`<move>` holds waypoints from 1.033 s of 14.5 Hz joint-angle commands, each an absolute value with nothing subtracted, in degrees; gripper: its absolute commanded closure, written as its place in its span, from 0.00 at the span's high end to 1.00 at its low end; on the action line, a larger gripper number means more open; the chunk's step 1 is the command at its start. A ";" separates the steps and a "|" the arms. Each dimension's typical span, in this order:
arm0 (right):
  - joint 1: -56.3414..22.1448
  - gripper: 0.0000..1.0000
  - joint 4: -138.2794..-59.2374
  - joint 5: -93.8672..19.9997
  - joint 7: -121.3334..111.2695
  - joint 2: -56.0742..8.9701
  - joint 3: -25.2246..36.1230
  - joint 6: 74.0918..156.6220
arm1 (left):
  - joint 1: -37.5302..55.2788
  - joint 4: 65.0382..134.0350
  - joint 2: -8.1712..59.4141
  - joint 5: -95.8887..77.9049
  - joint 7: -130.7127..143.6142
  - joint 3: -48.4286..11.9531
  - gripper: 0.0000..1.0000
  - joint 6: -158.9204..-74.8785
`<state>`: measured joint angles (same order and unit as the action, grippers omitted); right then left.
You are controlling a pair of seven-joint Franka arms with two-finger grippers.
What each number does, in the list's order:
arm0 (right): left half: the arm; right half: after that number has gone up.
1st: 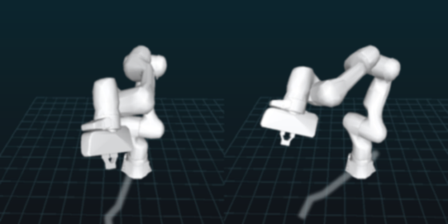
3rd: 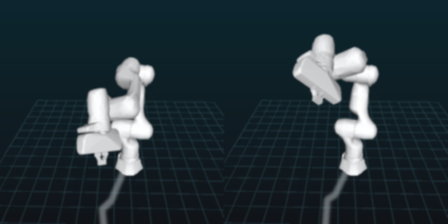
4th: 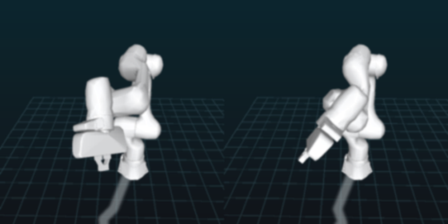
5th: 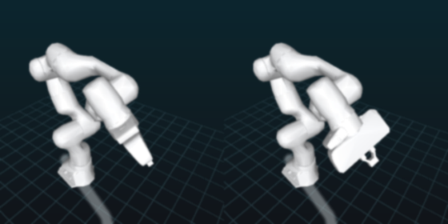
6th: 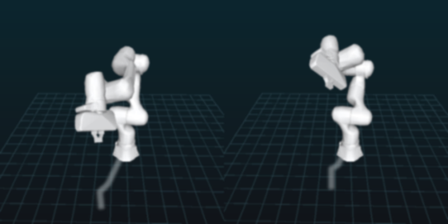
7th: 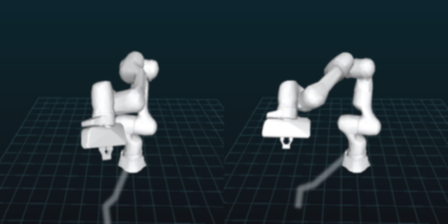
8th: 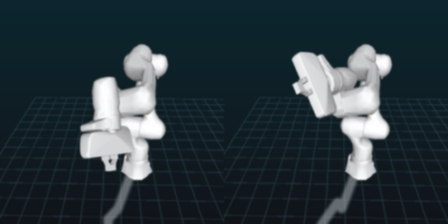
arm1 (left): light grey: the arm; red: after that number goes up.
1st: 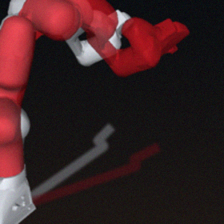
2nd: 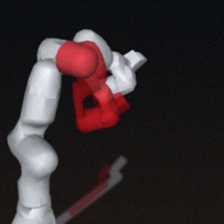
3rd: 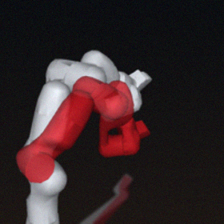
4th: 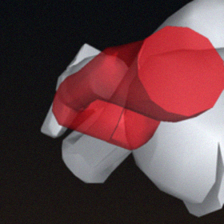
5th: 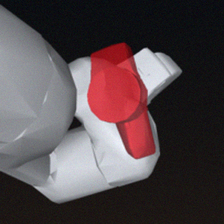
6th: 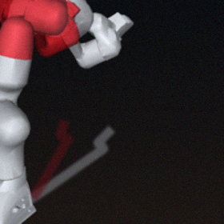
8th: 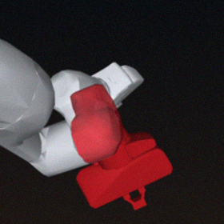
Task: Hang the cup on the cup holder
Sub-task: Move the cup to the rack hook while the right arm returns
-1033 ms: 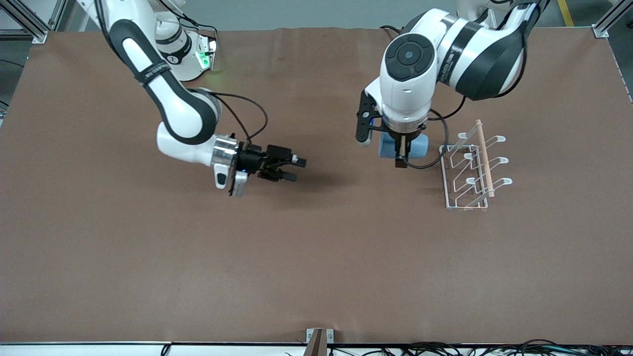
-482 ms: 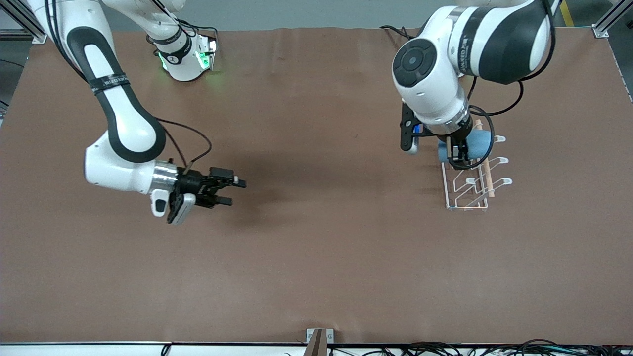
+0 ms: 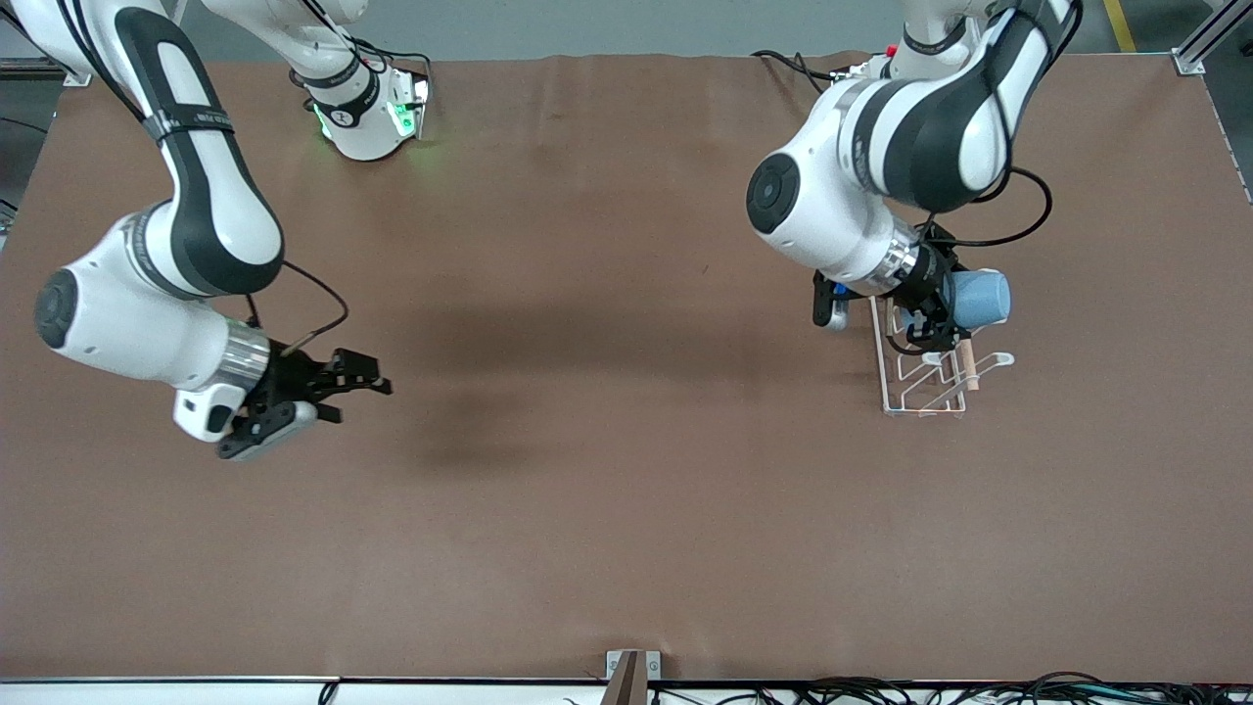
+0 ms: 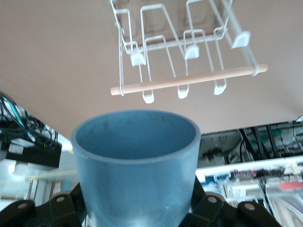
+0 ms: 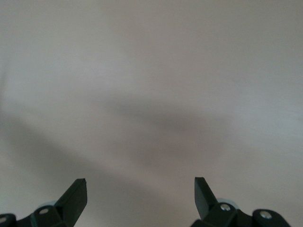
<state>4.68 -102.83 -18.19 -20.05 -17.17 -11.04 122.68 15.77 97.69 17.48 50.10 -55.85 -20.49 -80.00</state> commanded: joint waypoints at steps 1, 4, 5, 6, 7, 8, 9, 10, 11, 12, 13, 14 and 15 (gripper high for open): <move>4.31 1.00 -103.97 -11.71 -13.12 -13.54 -8.19 121.99 | 16.35 101.07 18.45 54.83 -51.78 -20.66 0.00 -79.45; 4.22 1.00 -103.80 -5.47 -10.46 -10.12 -5.72 119.72 | 17.13 102.65 22.13 59.31 -46.60 -20.65 0.00 -77.36; 4.13 1.00 -103.71 -4.32 -10.37 -9.06 -5.10 119.45 | 17.49 102.74 24.15 61.33 -44.76 -20.65 0.00 -75.34; 4.13 1.00 -103.62 -3.26 -8.72 -8.36 -4.84 118.66 | 17.93 102.66 26.61 63.26 -42.65 -20.65 0.00 -73.84; 4.22 1.00 -103.45 -1.86 -4.96 -7.57 -4.05 117.26 | 17.93 102.57 28.81 64.50 -40.45 -20.65 0.00 -72.78; 4.22 1.00 -103.36 -0.80 -2.40 -6.43 -3.35 116.55 | 17.93 102.57 30.66 65.99 -38.52 -20.74 0.00 -71.56; 4.13 1.00 -103.36 -0.62 -1.50 -5.63 -3.25 116.28 | 18.02 102.57 32.24 67.14 -37.71 -20.74 0.00 -70.06; 4.13 1.00 -103.10 -0.53 -1.15 -4.93 -3.16 114.89 | 18.02 102.57 33.04 67.93 -37.62 -20.66 0.00 -69.53; 4.13 1.00 -102.05 -0.18 -0.36 -4.49 -3.08 112.61 | 17.93 102.66 33.48 68.72 -37.70 -20.65 0.00 -69.52; 4.13 1.00 -100.30 0.78 0.78 -3.79 -2.99 109.54 | 17.93 102.57 34.10 69.34 -37.71 -20.65 0.00 -69.52; 4.13 1.00 -97.67 1.57 1.84 -3.52 -3.08 104.99 | 17.93 102.57 34.62 70.22 -37.71 -20.65 0.00 -69.43; 4.13 1.00 -95.30 1.67 2.54 -3.43 -3.08 100.24 | 17.93 102.57 35.32 70.57 -37.71 -20.65 0.00 -69.09; 4.13 1.00 -93.45 1.67 3.33 -3.34 -3.08 96.89 | 17.93 102.57 36.20 70.75 -37.62 -20.57 0.00 -68.47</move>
<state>4.63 -97.23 0.21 0.58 -4.05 -3.34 103.14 17.75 103.40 35.04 69.40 -37.16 -20.53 -70.21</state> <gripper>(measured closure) 0.000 0.203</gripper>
